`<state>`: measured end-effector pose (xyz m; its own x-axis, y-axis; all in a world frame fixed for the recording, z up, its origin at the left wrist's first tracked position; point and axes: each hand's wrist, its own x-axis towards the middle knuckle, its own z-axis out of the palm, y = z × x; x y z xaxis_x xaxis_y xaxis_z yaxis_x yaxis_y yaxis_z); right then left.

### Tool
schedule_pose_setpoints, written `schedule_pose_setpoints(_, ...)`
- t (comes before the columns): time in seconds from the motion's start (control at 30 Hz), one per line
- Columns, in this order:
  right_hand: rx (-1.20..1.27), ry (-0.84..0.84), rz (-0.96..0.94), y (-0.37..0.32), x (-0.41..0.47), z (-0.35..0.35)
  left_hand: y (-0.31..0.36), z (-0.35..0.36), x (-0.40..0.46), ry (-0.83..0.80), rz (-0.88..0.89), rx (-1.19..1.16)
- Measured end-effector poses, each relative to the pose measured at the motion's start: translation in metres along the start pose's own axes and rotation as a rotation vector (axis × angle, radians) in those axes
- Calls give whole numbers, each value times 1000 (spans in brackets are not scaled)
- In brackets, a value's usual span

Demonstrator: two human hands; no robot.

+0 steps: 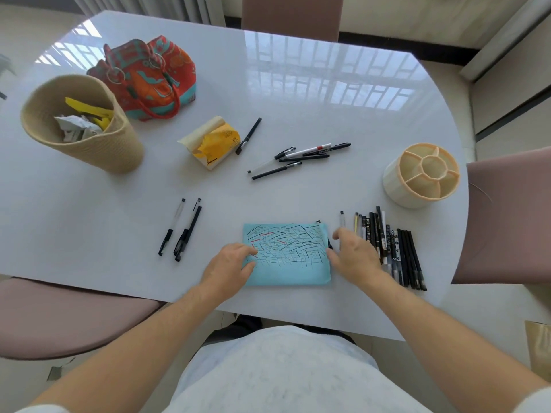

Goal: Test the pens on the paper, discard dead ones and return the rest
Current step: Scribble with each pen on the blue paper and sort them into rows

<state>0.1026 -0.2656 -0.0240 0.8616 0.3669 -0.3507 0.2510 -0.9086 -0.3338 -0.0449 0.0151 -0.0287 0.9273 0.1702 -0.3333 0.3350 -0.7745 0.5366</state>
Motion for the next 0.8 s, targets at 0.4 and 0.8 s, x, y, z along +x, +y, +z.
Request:
schedule_pose_setpoints(0.4, 148, 126, -89, -37, 91, -43, -9, -7, -3, 13, -16, -15)
schedule_pose_setpoints(0.8, -410, -36, -425, -131, 185, -15, -32, -25, -15, 40, -81, -75)
